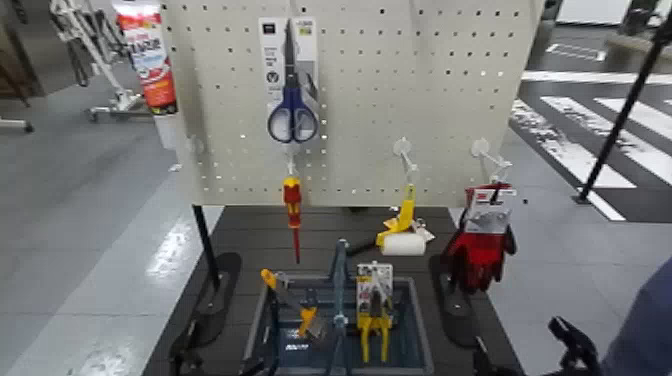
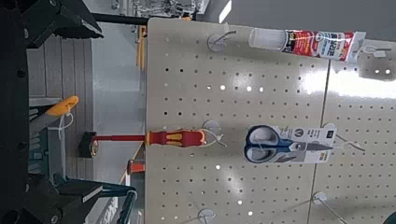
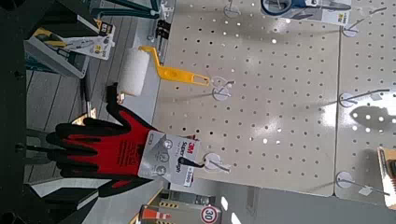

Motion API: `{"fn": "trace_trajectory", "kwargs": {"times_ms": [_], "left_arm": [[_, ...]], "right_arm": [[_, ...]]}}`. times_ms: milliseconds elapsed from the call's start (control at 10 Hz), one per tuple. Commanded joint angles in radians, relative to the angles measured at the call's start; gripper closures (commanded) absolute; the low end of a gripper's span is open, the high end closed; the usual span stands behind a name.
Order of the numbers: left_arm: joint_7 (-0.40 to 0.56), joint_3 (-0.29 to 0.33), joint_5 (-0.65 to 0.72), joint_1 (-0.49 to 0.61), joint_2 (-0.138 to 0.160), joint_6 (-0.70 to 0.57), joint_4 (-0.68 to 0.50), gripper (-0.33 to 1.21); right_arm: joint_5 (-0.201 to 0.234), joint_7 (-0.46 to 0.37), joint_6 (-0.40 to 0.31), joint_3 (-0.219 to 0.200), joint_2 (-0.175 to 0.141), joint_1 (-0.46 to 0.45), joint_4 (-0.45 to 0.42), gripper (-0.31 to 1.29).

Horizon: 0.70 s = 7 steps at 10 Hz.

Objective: Put the red colored gloves into the crate.

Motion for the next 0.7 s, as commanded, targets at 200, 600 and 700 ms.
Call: {"fn": "trace_trajectory", "kwargs": {"times_ms": [200, 600, 700], "left_arm": [[-0.005, 0.002, 0.000, -0.002, -0.100, 0.000, 0.001, 0.15], [-0.008, 0.000, 0.006, -0.003, -0.101, 0.003, 0.005, 0.15], [-0.012, -0.001, 0.012, -0.003, -0.101, 0.005, 0.006, 0.15]], "right_arm": [[-0.005, 0.003, -0.005, -0.003, 0.000, 0.000, 0.000, 0.10], [-0.112, 0.077, 0.021, -0.072, -0.002, -0.048, 0.026, 0.10], [-0.087, 0.153, 0.086, -0.113, 0.002, -0.097, 0.023, 0.10]]}}
